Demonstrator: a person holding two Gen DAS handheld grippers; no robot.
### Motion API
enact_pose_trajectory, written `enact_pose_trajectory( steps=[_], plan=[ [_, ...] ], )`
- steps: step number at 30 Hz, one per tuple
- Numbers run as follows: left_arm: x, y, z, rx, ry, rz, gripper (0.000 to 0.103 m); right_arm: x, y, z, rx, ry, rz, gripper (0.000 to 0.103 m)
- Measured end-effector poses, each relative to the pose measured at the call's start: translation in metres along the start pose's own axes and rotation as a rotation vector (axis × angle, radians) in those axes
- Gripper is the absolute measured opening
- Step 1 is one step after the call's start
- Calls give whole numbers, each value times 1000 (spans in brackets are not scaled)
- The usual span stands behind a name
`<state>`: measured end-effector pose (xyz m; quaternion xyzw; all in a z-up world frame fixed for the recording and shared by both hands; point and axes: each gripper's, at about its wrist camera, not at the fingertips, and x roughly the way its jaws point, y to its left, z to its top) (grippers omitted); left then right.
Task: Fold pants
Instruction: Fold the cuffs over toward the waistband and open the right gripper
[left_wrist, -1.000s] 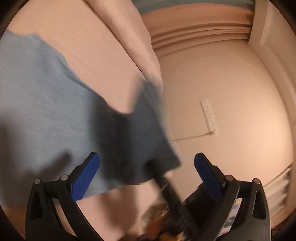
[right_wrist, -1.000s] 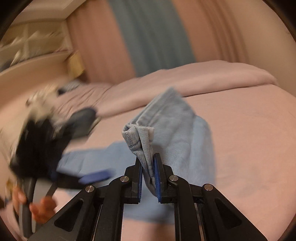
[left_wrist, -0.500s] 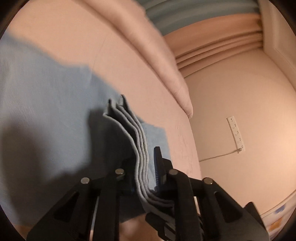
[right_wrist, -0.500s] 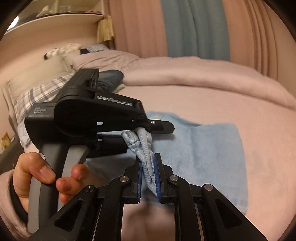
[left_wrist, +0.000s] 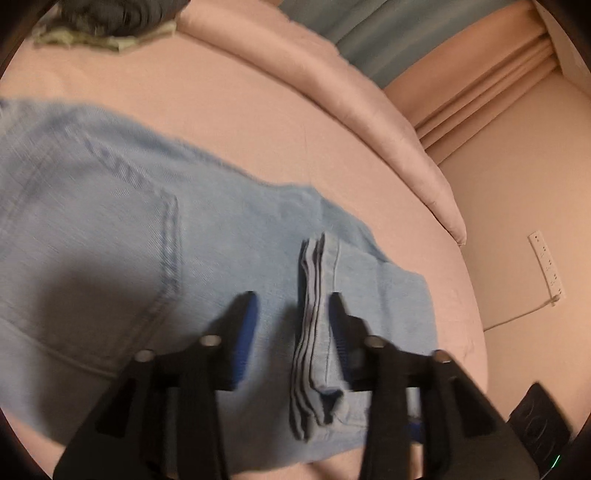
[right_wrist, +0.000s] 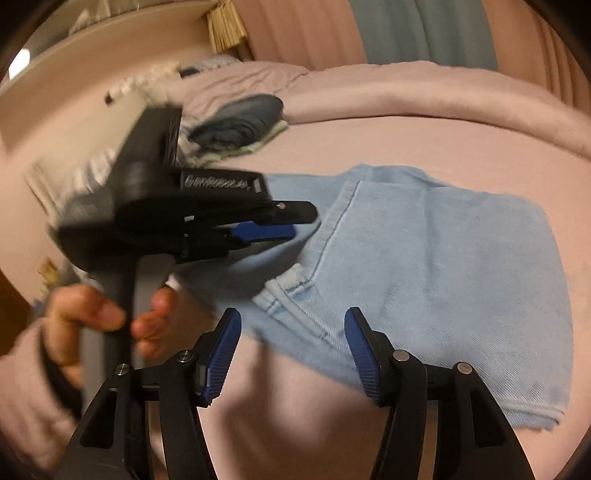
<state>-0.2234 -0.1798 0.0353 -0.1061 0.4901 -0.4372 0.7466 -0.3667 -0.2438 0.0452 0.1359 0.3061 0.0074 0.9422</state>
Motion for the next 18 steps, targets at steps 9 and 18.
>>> enact_pose_trajectory(
  steps=[9, 18],
  plan=[
    [-8, -57, -42, 342, 37, -26, 45, -68, -102, 31, 288, -191, -180, 27],
    [24, -39, -65, 377, 153, 17, 37, 17, -155, 61, 308, 138, -278, 19]
  ],
)
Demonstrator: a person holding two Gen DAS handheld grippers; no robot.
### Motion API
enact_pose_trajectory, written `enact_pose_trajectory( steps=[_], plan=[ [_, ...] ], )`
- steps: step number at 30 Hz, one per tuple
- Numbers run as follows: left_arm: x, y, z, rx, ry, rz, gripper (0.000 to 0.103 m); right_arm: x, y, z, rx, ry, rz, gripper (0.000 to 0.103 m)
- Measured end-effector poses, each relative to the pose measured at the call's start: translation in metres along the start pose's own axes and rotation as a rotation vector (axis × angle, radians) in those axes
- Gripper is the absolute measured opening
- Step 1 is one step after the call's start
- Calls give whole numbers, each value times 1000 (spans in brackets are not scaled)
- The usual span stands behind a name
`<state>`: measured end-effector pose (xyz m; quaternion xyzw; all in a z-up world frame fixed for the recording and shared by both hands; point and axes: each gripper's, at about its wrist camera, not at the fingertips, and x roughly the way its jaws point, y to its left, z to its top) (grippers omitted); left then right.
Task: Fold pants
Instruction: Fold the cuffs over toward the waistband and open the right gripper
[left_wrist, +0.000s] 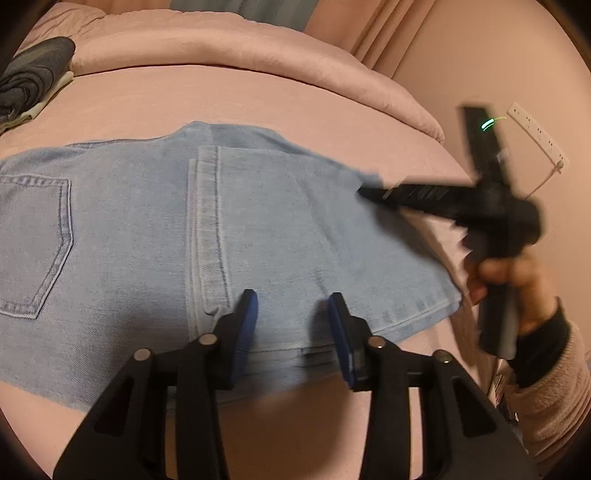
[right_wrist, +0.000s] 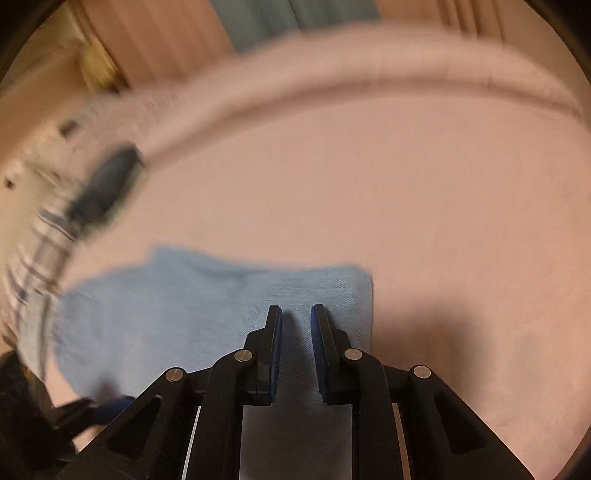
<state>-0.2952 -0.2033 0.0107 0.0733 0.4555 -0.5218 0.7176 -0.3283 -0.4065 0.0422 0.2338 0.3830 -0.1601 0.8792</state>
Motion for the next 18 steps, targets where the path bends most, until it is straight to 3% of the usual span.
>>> enact_pose_trajectory(
  steps=[2, 5, 12, 16, 18],
  plan=[
    [0, 5, 2, -25, 10, -17, 37, -3, 3, -6, -73, -44, -28, 16],
    [-4, 6, 0, -32, 13, -21, 37, -19, 9, -14, -74, -52, -38, 16],
    [-4, -3, -4, -42, 6, -27, 37, -71, 25, -73, -92, -127, 42, 16],
    [-6, -4, -1, -59, 10, -32, 37, -53, 39, -106, -149, -85, -8, 17],
    [-6, -4, 0, -71, 8, -37, 37, -50, 44, -120, -194, -162, -48, 17]
  ],
)
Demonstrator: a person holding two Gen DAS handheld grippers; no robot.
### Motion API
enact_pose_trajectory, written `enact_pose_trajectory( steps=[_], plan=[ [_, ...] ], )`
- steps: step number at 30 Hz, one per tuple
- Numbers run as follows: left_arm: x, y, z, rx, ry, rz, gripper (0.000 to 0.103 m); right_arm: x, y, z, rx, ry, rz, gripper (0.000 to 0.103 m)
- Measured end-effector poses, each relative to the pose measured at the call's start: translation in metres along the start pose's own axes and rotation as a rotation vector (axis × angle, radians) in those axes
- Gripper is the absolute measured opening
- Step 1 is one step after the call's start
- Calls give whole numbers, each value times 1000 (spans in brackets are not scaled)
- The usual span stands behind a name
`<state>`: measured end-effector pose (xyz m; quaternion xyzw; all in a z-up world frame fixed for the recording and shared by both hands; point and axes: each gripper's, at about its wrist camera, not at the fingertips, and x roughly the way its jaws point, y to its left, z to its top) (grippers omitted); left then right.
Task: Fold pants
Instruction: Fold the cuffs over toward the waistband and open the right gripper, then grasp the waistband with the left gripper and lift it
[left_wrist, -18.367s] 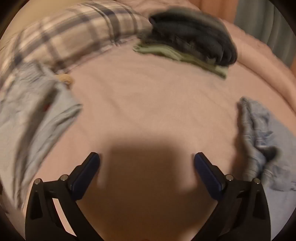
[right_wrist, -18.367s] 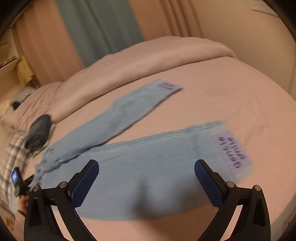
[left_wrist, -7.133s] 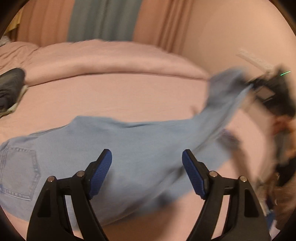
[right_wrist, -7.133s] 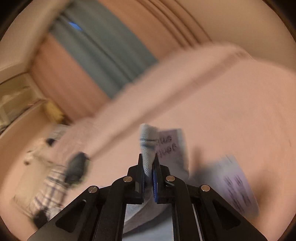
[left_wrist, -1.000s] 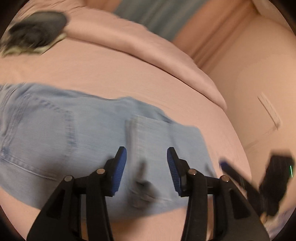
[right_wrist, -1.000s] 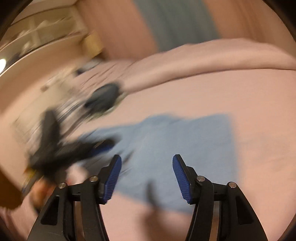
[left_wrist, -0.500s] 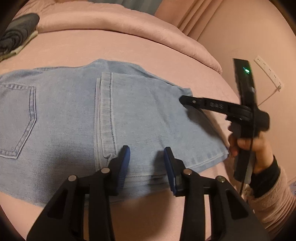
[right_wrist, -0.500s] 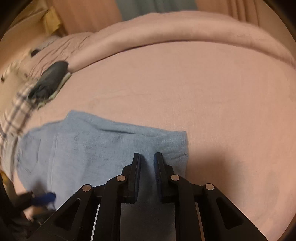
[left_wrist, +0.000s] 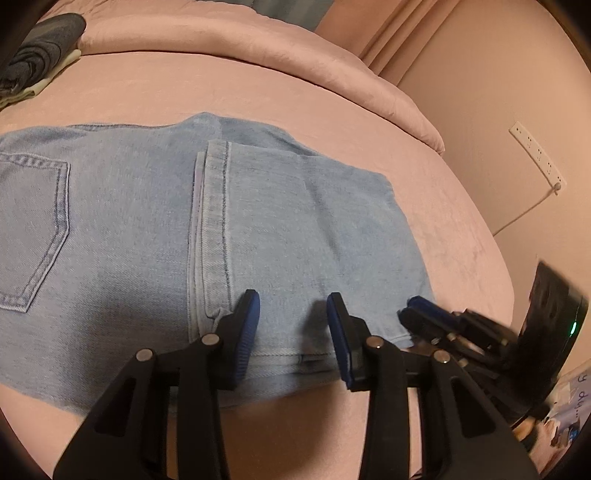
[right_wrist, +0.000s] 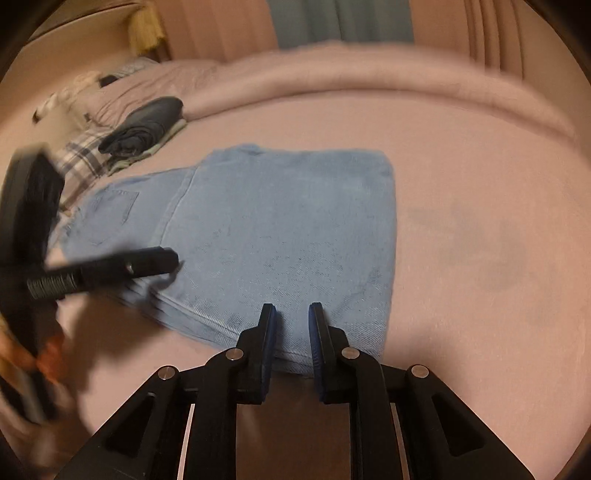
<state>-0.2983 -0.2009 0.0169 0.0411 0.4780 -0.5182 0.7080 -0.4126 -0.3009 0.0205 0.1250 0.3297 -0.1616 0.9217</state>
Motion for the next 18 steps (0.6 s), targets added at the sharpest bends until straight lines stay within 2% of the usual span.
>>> enact_pose_trajectory(
  steps=[3, 5, 6, 7, 9, 10, 11, 18],
  plan=[
    [-8, 4, 2, -41, -1, -20, 38, 1, -1, 3, 8, -5, -27, 18],
    [-24, 9, -1, -84, -27, -54, 41, 1, -4, 7, 31, 8, -11, 21],
    [-33, 11, -3, -95, -44, -62, 48, -4, -5, 7, 44, 6, 2, 23],
    [-43, 14, -5, -105, -68, -61, 62, -7, -7, 6, 70, 4, 22, 25],
    [-72, 27, -15, -138, -147, -23, 79, -15, -14, 7, 141, -19, 80, 37],
    [-85, 34, -19, -162, -175, -22, 80, -18, -15, 6, 156, -29, 96, 46],
    [-93, 42, -22, -185, -190, -26, 80, -23, -13, 5, 167, -46, 108, 50],
    [-136, 109, -59, -448, -269, 2, 80, -27, 18, 10, 110, -85, 156, 50]
  ],
)
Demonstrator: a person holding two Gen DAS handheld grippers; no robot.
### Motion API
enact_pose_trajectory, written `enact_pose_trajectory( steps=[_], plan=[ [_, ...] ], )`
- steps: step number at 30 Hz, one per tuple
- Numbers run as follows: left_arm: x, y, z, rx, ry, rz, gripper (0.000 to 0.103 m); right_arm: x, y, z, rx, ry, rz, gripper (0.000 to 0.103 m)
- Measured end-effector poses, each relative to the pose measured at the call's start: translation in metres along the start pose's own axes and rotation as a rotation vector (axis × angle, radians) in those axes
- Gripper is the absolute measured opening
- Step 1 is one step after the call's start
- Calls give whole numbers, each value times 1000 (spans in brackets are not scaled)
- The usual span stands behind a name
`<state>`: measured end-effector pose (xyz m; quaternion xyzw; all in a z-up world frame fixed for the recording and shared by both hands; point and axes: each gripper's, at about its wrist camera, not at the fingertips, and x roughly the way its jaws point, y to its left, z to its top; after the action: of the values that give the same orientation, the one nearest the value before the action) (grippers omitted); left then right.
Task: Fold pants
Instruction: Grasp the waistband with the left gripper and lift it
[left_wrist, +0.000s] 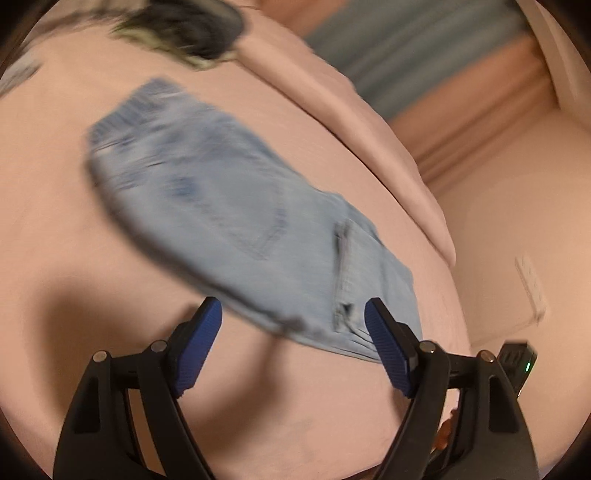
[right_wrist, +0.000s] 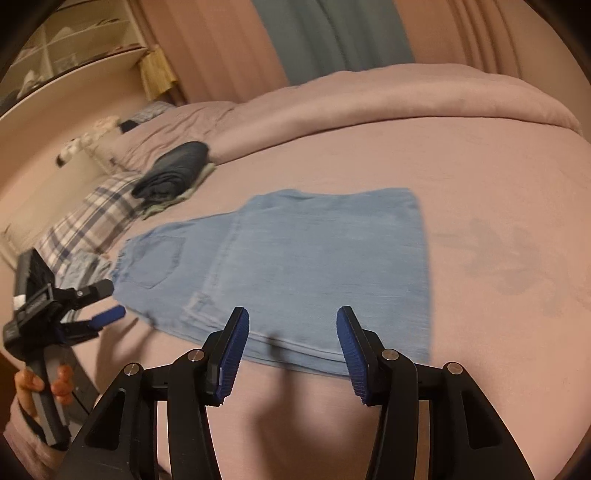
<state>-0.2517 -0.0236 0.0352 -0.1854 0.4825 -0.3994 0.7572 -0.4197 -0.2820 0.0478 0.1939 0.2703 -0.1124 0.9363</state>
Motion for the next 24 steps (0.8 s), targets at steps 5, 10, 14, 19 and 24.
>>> enact_pose_trajectory(
  steps=[5, 10, 14, 19, 24],
  plan=[
    [-2, 37, 0, -182, -10, -40, 80, 15, 19, 1, -32, 39, 35, 50],
    [8, 46, 20, -257, -34, -67, 80, 19, 32, -2, -58, 59, 35, 50],
    [25, 49, 41, -304, -53, -47, 81, 21, 36, -2, -62, 67, 26, 50],
    [34, 51, 59, -357, -101, -48, 82, 25, 44, 2, -72, 74, 27, 50],
    [22, 65, 52, -360, -115, -11, 43, 41, 58, 18, -84, 92, 49, 50]
  ],
)
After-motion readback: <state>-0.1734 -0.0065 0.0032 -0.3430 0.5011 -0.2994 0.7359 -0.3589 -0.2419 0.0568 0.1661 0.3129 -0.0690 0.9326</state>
